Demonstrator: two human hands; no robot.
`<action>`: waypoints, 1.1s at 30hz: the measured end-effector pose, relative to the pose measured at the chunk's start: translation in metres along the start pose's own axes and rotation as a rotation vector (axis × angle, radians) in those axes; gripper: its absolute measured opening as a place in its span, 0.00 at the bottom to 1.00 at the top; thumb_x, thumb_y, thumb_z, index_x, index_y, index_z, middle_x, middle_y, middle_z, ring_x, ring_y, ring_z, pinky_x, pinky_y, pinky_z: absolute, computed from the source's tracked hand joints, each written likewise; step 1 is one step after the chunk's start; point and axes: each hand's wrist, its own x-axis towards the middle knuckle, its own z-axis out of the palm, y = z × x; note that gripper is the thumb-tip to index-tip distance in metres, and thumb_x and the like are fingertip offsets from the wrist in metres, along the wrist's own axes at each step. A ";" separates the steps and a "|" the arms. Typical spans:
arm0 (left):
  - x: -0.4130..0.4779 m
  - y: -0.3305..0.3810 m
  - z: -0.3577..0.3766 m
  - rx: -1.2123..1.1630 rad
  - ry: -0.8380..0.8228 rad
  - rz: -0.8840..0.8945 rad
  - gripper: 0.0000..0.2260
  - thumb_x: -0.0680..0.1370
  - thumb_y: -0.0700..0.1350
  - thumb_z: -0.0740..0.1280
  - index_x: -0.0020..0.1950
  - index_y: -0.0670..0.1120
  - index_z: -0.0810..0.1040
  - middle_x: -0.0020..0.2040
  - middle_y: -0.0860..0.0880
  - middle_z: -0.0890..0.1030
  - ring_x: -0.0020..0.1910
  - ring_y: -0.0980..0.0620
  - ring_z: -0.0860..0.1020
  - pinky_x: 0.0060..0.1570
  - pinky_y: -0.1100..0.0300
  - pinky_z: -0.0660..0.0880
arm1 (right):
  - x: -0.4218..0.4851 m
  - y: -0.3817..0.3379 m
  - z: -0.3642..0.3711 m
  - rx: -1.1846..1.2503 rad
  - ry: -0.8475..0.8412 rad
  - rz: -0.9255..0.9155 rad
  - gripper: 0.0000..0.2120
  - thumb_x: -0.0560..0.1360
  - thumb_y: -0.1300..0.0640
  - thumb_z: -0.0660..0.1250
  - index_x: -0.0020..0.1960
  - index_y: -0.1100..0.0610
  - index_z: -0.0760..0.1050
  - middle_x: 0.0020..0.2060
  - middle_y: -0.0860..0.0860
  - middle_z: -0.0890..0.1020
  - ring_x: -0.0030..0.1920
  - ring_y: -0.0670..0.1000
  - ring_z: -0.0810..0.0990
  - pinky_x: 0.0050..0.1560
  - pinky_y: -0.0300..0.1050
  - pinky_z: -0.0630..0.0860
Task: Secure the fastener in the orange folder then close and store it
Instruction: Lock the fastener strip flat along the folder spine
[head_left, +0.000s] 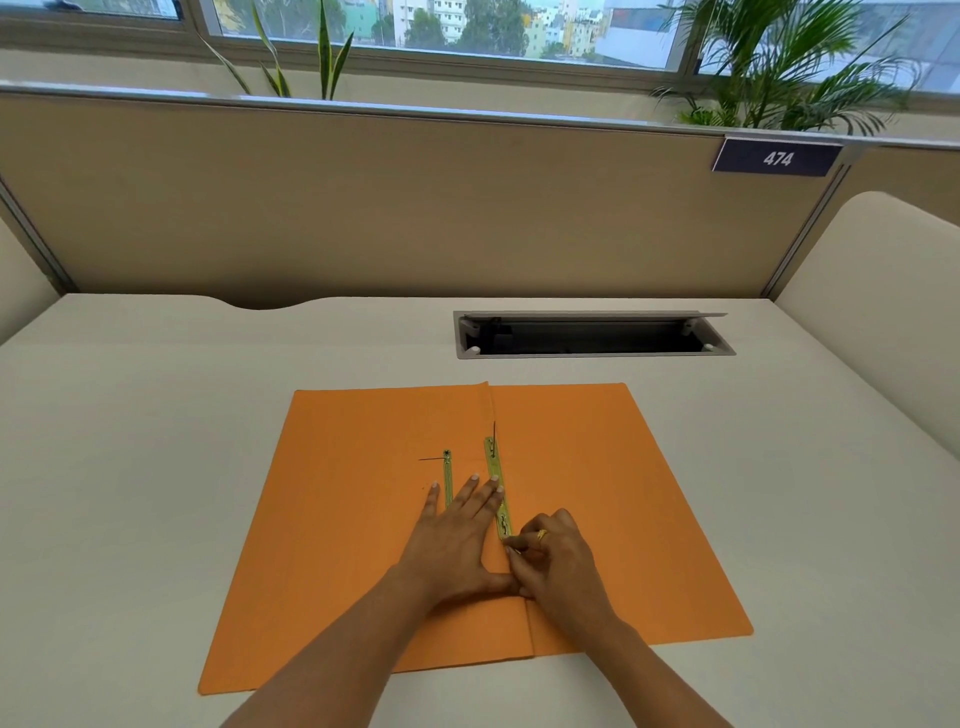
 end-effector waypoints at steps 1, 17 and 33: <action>0.000 0.000 0.000 -0.003 0.000 0.000 0.54 0.56 0.76 0.44 0.77 0.48 0.42 0.78 0.53 0.43 0.76 0.54 0.40 0.73 0.40 0.38 | 0.001 0.002 -0.001 0.008 -0.008 0.002 0.08 0.71 0.57 0.68 0.46 0.58 0.83 0.38 0.49 0.78 0.44 0.34 0.64 0.43 0.25 0.64; -0.002 -0.002 0.005 -0.015 0.051 0.005 0.57 0.54 0.79 0.41 0.76 0.49 0.40 0.78 0.54 0.42 0.76 0.55 0.38 0.73 0.41 0.35 | 0.034 0.009 -0.010 0.179 0.018 0.282 0.09 0.69 0.71 0.67 0.46 0.61 0.82 0.38 0.47 0.78 0.39 0.31 0.77 0.39 0.20 0.70; -0.003 -0.004 0.011 -0.037 0.160 0.036 0.54 0.58 0.79 0.44 0.76 0.49 0.42 0.78 0.54 0.45 0.73 0.57 0.35 0.69 0.44 0.30 | 0.115 -0.012 0.003 0.065 -0.025 0.294 0.12 0.73 0.63 0.67 0.55 0.63 0.78 0.50 0.61 0.82 0.46 0.55 0.78 0.53 0.46 0.74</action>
